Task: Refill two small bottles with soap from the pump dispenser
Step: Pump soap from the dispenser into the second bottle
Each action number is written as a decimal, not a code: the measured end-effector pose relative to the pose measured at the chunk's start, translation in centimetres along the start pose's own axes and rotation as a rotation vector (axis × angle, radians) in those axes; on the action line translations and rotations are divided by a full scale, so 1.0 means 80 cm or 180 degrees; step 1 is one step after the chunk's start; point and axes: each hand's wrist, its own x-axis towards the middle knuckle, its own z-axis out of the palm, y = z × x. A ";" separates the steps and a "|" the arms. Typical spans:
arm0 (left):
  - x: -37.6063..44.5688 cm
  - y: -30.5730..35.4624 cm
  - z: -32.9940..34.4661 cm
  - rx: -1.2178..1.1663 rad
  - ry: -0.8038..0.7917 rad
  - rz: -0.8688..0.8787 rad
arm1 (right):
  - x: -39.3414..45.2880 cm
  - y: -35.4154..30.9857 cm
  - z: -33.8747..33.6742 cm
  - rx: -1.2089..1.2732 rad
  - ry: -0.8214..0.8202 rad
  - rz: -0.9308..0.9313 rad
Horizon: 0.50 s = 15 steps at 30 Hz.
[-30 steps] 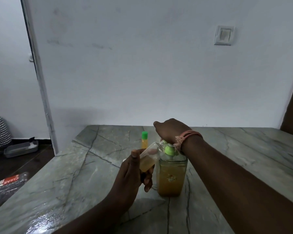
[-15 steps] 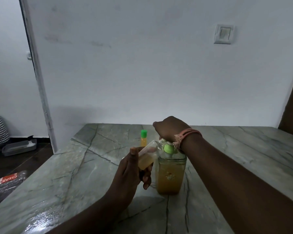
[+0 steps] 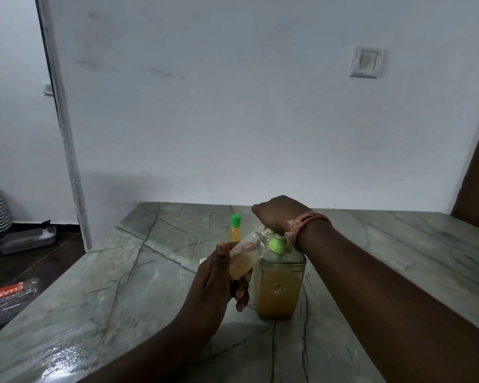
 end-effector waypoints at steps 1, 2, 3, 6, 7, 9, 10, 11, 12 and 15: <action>0.000 0.000 0.001 0.0029 0.0018 -0.0004 | -0.003 -0.003 -0.003 -0.0027 -0.0028 0.0015; -0.001 0.002 0.001 0.0042 0.0042 -0.0009 | -0.007 -0.008 -0.008 -0.0019 -0.0115 0.0060; -0.002 0.003 0.002 0.0045 0.0050 -0.0011 | -0.008 -0.012 -0.012 0.0019 -0.0255 0.0070; -0.003 0.005 0.001 0.0011 0.0028 -0.0001 | -0.006 -0.015 -0.014 0.0180 -0.0352 0.0156; -0.002 0.004 0.000 0.0001 0.0003 -0.0004 | -0.001 -0.010 -0.011 0.0193 -0.0081 0.0148; 0.001 0.000 -0.001 -0.0034 -0.0035 -0.0011 | 0.007 -0.001 0.000 0.0426 0.0359 0.0164; 0.002 -0.002 -0.002 -0.0073 -0.0020 -0.0004 | 0.008 0.000 0.004 0.0508 0.0330 0.0187; 0.002 -0.003 -0.001 -0.0121 0.0000 0.0010 | 0.009 0.002 0.007 0.0518 0.0208 0.0200; 0.002 -0.003 -0.002 -0.0155 0.0002 0.0027 | 0.008 0.003 0.007 0.0490 0.0098 0.0214; 0.002 -0.003 -0.002 -0.0193 -0.0041 0.0078 | 0.003 0.000 0.002 0.0345 0.0015 0.0104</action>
